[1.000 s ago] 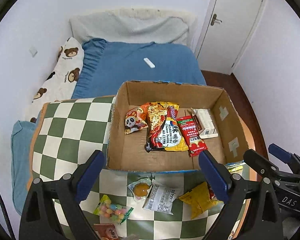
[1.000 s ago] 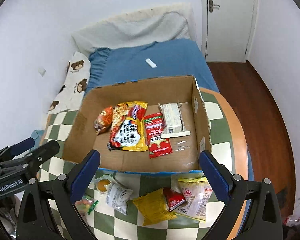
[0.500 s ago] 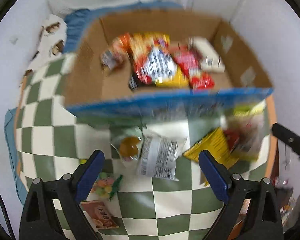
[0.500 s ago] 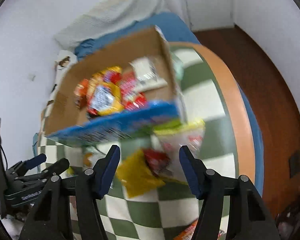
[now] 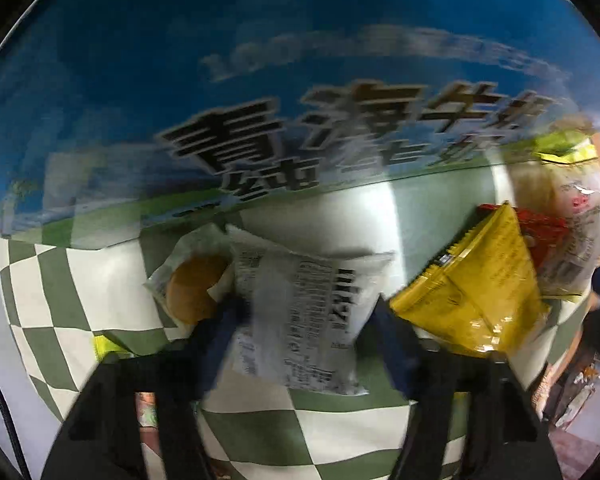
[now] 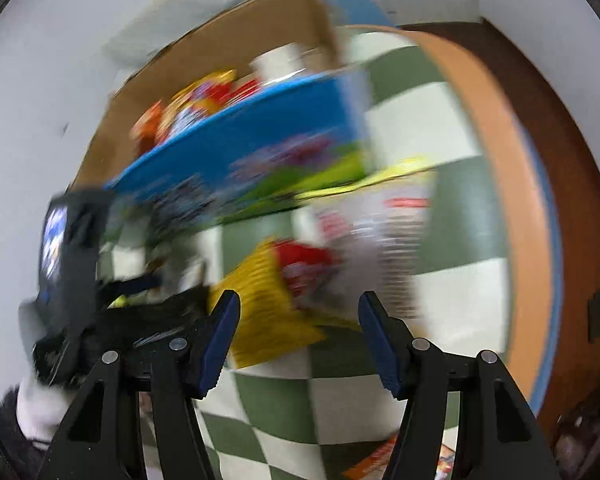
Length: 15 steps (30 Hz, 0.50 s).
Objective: Organize snacks
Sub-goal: 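Grasp the white printed bag with the left tool while the right tool grasps the yellow packet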
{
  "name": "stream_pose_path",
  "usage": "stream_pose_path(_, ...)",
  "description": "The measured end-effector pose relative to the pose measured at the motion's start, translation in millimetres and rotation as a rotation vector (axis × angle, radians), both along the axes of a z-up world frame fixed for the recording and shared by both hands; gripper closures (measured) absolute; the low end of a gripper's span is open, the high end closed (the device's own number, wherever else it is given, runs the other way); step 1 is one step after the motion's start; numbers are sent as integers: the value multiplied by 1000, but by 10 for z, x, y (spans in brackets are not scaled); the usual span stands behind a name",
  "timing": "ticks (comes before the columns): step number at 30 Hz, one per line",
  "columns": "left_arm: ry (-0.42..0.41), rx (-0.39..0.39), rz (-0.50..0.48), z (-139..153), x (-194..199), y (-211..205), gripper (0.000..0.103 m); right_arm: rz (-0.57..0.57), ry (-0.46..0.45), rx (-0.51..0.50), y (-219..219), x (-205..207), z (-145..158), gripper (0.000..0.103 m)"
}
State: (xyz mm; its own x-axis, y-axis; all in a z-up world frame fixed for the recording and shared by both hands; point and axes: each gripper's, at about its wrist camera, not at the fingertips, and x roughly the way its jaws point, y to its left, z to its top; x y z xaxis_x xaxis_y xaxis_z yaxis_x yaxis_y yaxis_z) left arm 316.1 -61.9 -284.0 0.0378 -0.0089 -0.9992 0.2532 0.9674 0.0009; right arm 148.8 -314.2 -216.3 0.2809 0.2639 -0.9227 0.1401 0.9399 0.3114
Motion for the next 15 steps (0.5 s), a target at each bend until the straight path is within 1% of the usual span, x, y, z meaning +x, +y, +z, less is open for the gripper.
stream_pose_path(2, 5, -26, 30, 10, -35, 81, 48, 71, 9, -13, 229, 42, -58, 38)
stream_pose_path(4, 18, -38, 64, 13, -85, 163, 48, 128, 22, -51, 408, 101, -123, 38)
stream_pose_path(6, 38, -50, 108, -7, -172, 267, 48, 165, 43, -117, 540, 171, -232, 38)
stream_pose_path(8, 58, -63, 133, -37, -256, 328, 48, 197, 70, -137, 624, 230, -357, 41)
stream_pose_path(9, 72, -68, 152, -65, -328, 374, 48, 202, 78, -137, 648, 235, -408, 44)
stream_pose_path(10, 81, -72, 162, -81, -372, 396, 48, 201, 80, -144, 667, 218, -438, 51)
stream_pose_path(12, 99, -99, 184, -114, -471, 443, 48, 177, 79, -157, 667, 139, -440, 51)
stream_pose_path(15, 103, -118, 192, -140, -548, 449, 48, 114, 119, -95, 606, -26, -475, 52)
